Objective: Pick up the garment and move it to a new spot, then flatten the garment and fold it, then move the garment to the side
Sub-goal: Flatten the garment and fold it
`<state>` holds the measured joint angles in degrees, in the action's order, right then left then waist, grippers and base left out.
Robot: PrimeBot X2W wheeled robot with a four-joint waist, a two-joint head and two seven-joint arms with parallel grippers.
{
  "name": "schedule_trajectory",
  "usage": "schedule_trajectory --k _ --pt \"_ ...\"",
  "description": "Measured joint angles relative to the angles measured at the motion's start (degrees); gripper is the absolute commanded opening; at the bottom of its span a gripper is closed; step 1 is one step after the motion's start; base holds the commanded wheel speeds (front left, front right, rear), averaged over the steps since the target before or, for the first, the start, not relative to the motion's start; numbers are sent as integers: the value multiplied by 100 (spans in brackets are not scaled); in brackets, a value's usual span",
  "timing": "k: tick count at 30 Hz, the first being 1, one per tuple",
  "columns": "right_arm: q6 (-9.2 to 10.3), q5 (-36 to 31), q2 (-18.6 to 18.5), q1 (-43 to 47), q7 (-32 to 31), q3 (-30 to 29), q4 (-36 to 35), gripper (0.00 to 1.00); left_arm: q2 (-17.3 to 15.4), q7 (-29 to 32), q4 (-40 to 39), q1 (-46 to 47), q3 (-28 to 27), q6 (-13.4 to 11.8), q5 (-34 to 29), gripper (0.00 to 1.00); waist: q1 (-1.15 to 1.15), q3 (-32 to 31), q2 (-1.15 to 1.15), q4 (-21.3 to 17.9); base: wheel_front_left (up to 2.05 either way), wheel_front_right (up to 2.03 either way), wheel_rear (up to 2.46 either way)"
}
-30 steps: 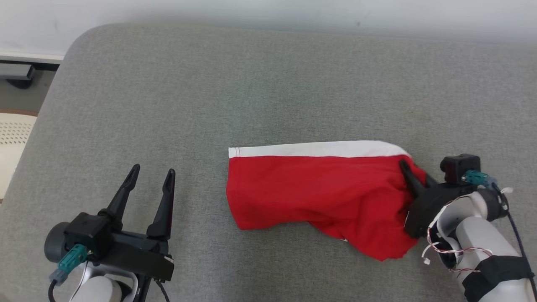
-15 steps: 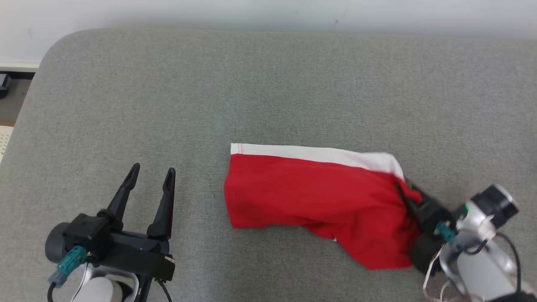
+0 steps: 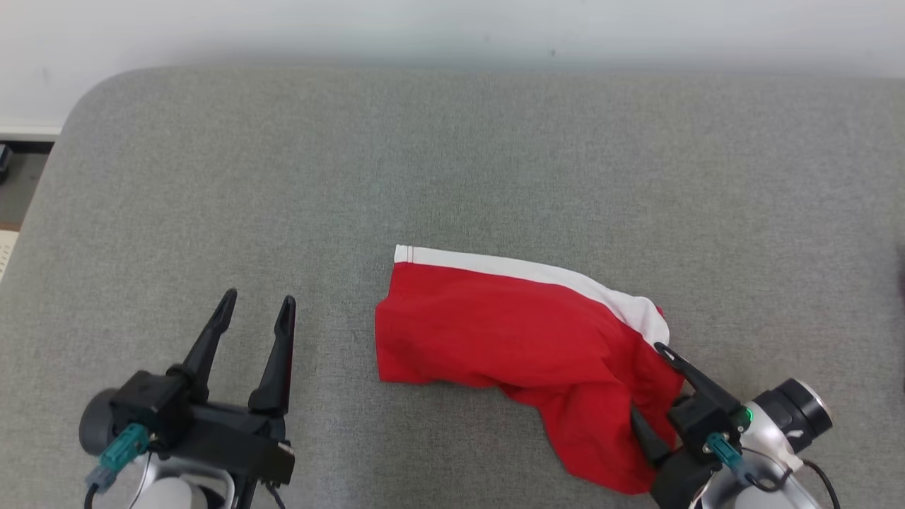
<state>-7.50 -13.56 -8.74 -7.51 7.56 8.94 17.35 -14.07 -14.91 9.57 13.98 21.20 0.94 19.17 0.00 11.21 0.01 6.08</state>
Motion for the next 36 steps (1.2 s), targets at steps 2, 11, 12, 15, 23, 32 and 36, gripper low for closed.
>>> schedule_trajectory --k 2,11,12,15,23,32,36 --pt "0 86 109 178 -9 -87 -279 100 1 0 30 -88 -15 -16 0 100 0 -67 0 -7 0 0 0" --pt "-1 898 443 914 -159 -480 -1429 100 -22 0 121 -435 -140 -204 20 100 -1 -456 0 -90 0 0 0" --pt "-1 994 470 954 -162 -610 -1523 100 -37 0 121 -463 -148 -238 19 100 -1 -502 0 -104 0 0 0" --pt "0 1308 536 1018 -207 -968 -1708 100 -58 0 98 -569 -208 -355 21 100 -1 -642 0 -149 0 0 0" --pt "0 1980 575 1053 -293 -1566 -1672 100 -133 44 27 -842 -236 -571 -18 100 -1 -976 -1 -241 0 0 0" --pt "0 2180 582 1495 -564 -1666 -1694 100 -209 230 -137 -1183 -119 -746 -105 100 -1 -1314 -1 -323 0 0 0" --pt "0 2270 583 1801 -570 -1668 -1886 100 -236 261 -159 -1283 -96 -756 -96 100 0 -1406 -1 -350 0 0 0"
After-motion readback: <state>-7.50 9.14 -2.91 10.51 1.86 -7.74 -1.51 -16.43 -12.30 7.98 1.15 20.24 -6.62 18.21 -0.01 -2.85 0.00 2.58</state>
